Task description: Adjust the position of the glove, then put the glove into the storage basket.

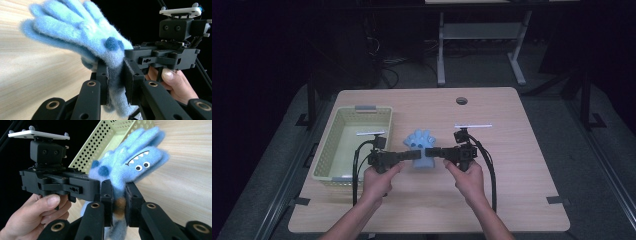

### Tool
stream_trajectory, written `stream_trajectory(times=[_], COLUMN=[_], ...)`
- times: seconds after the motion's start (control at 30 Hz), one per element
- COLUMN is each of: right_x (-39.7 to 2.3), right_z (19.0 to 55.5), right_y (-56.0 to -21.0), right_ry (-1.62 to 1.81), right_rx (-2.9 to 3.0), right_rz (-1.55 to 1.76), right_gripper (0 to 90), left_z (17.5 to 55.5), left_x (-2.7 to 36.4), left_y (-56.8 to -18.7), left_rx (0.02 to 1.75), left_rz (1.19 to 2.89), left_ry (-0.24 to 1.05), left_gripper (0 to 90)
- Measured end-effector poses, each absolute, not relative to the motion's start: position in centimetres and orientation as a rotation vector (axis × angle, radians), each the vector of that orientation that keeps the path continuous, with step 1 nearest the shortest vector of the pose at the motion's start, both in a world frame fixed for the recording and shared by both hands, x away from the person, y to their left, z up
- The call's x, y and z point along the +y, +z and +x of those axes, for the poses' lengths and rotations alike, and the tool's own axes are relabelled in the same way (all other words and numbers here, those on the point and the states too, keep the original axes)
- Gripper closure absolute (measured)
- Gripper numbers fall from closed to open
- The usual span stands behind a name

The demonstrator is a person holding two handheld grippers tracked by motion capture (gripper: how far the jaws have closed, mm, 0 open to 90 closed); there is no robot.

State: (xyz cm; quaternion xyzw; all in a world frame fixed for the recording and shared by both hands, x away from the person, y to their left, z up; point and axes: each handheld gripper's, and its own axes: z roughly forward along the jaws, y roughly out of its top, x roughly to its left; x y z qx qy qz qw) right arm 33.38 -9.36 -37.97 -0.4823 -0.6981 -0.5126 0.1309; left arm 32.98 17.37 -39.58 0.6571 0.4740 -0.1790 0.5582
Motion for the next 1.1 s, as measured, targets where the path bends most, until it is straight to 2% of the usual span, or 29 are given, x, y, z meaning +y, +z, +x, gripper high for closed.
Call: stream_trajectory(times=[1.1], right_x=[-3.3], right_z=[35.5], right_y=[-36.0], right_ry=[-1.454], right_rx=[-2.097], right_rz=[-1.303], right_gripper=[79.3], left_z=[33.3], left_x=[23.4], left_y=[-38.1], left_rx=[1.152], left_rz=[1.494], left_ry=[-0.361], left_gripper=[75.6])
